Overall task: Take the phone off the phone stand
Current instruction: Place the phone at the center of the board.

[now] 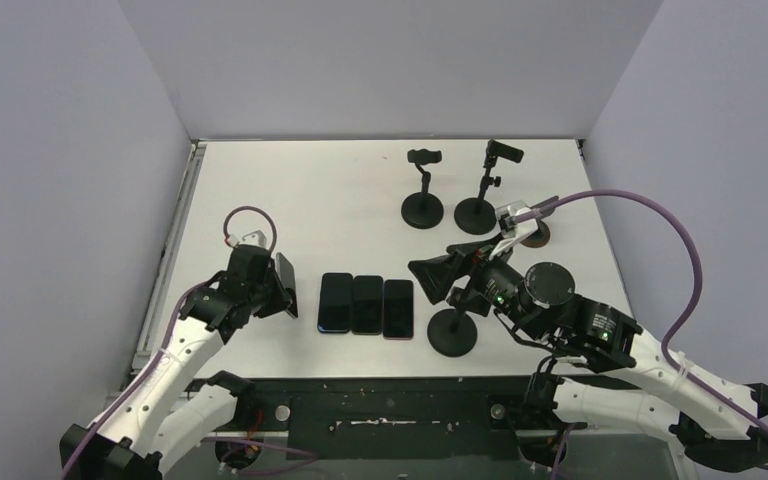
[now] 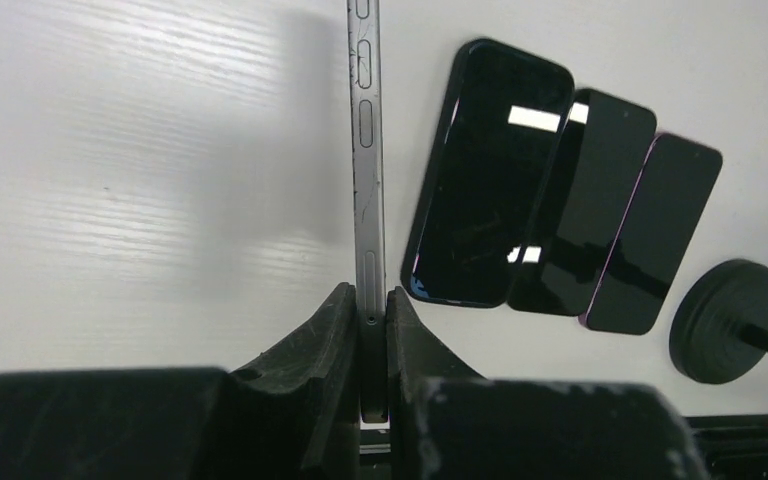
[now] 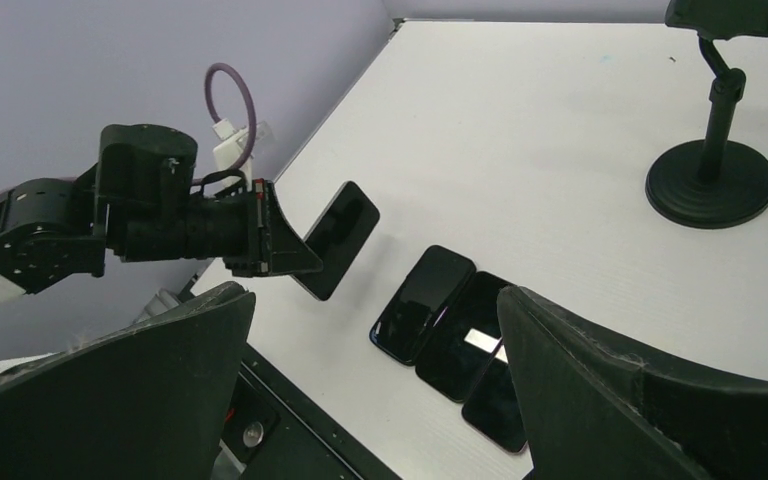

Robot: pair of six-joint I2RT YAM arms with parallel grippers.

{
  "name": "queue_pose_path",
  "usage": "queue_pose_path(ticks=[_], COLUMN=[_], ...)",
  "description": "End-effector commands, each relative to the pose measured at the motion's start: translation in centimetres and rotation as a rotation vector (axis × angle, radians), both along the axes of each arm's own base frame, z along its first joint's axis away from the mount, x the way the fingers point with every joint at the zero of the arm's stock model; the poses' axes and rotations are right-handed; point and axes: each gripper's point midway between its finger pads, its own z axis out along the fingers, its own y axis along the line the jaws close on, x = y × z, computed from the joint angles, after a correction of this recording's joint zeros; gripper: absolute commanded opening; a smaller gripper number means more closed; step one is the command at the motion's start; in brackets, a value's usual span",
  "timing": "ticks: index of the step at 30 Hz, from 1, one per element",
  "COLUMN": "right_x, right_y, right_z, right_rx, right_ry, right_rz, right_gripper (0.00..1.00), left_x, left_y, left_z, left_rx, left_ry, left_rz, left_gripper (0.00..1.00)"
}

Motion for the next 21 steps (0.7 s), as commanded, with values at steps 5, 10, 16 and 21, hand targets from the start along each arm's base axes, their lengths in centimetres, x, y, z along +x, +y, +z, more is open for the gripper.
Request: queue_pose_path(ticks=[5, 10, 16, 21], right_x=[-0.9, -1.1, -0.9, -0.9], right_y=[0.5, 0.3, 0.3, 0.4], right_z=[-1.2, -1.4, -1.9, -2.0], right_rx=[0.012, 0.013, 0.008, 0.005], right_ry=[0.022, 0.025, 0.03, 0.033], right_rz=[0.051, 0.054, 0.045, 0.044], right_gripper=[0.97, 0.97, 0.97, 0.97], left_x=[3.0, 2.8, 2.5, 2.4], left_y=[-3.8, -3.9, -3.4, -2.8], left_z=[-0.6, -3.1, -4.6, -6.0], left_rx=[-0.176, -0.193, -0.176, -0.143], left_ry=[-0.04, 0.038, 0.106, 0.16], left_rz=[-0.124, -0.147, -0.128, -0.101], left_gripper=[0.0, 0.0, 0.0, 0.0])
